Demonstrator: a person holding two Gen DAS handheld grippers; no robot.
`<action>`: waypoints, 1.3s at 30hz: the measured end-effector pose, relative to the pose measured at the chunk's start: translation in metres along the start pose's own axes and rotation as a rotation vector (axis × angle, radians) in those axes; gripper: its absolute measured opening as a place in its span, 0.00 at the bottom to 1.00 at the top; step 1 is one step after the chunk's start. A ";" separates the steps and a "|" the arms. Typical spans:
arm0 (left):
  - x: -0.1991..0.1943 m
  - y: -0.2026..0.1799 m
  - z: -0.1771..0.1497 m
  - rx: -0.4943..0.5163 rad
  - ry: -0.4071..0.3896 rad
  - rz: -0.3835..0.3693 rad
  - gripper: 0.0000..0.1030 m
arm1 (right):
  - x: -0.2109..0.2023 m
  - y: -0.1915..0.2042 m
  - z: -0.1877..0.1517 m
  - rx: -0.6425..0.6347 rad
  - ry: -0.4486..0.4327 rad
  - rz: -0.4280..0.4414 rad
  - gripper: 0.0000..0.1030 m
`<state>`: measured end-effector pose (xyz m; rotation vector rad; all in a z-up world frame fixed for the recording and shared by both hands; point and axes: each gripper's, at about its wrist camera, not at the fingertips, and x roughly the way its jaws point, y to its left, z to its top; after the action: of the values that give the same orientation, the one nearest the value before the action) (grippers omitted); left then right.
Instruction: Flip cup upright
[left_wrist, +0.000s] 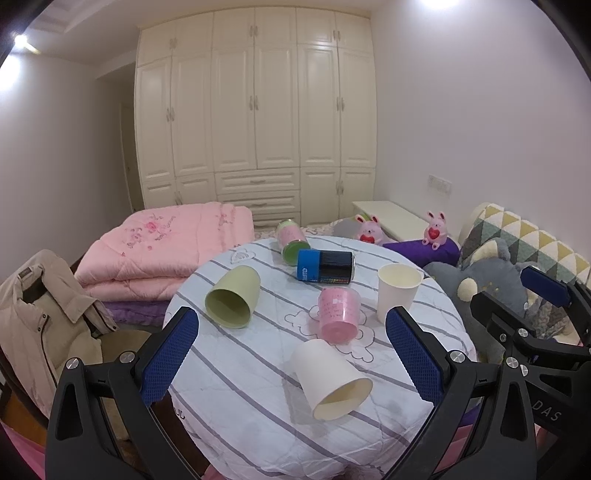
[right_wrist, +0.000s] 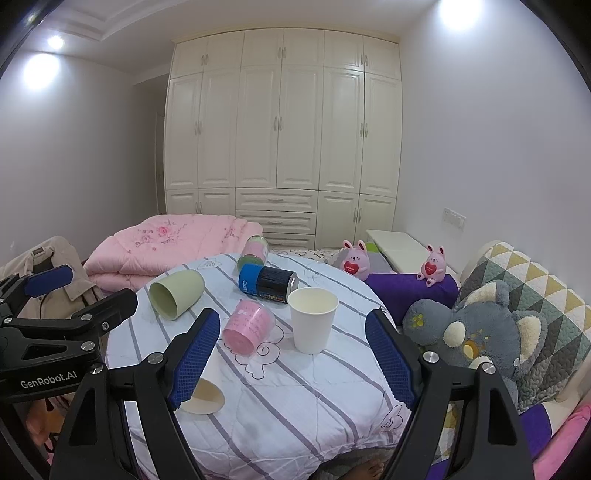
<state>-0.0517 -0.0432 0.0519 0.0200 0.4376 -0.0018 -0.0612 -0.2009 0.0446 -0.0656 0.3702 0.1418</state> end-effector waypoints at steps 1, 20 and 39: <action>0.000 0.000 0.000 0.001 -0.001 0.002 1.00 | 0.000 0.000 0.000 0.001 0.002 0.002 0.80; 0.004 -0.007 -0.003 0.031 -0.015 0.012 1.00 | 0.004 -0.003 0.001 0.008 0.004 0.005 0.80; 0.004 -0.008 -0.002 0.034 -0.008 0.006 1.00 | 0.005 -0.008 0.001 0.016 0.010 0.007 0.80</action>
<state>-0.0488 -0.0513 0.0483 0.0544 0.4295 -0.0036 -0.0547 -0.2084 0.0438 -0.0492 0.3820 0.1451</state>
